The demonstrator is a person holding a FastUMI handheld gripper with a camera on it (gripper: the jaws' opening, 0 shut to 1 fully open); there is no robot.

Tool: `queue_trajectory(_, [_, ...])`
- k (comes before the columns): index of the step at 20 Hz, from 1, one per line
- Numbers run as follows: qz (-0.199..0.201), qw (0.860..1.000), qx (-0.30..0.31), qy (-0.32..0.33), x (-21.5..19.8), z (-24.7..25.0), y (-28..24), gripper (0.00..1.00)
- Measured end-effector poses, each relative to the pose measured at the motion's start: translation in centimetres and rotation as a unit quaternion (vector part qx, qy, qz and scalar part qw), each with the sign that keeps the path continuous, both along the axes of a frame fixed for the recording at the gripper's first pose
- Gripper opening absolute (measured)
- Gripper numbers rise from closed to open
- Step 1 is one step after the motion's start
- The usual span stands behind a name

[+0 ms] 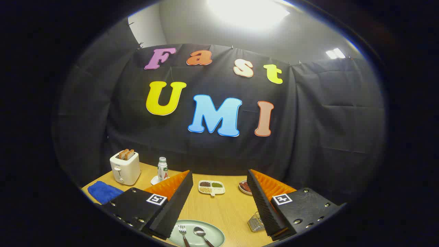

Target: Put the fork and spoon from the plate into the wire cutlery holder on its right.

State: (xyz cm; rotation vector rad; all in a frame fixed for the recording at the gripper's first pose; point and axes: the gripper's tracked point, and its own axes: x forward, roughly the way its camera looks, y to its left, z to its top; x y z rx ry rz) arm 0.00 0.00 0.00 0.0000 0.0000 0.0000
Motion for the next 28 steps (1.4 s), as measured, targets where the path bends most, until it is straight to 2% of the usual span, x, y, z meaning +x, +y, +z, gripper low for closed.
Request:
queue_trajectory(6, [-0.027, 1.0, -0.009, 0.006, 0.6, -0.3, -1.8, 0.96])
queue_trajectory(10, [-0.039, 0.999, 0.024, 0.004, 0.5, -0.4, -2.2, 0.96])
queue_trajectory(14, [-0.015, 0.999, 0.037, 0.026, 0.5, -1.6, -1.7, 0.96])
queue_trajectory(17, [-0.013, 0.999, 0.019, 0.033, 0.5, -1.9, -2.1, 0.96])
queue_trajectory(20, [0.008, 0.999, 0.017, 0.042, 0.5, -1.8, -1.9, 0.96])
queue_trajectory(24, [0.023, 0.993, -0.02, 0.117, -0.6, -5.1, -4.1, 0.97])
queue_trajectory(28, [0.038, 0.989, -0.012, 0.144, -1.4, -7.1, -4.5, 0.97])
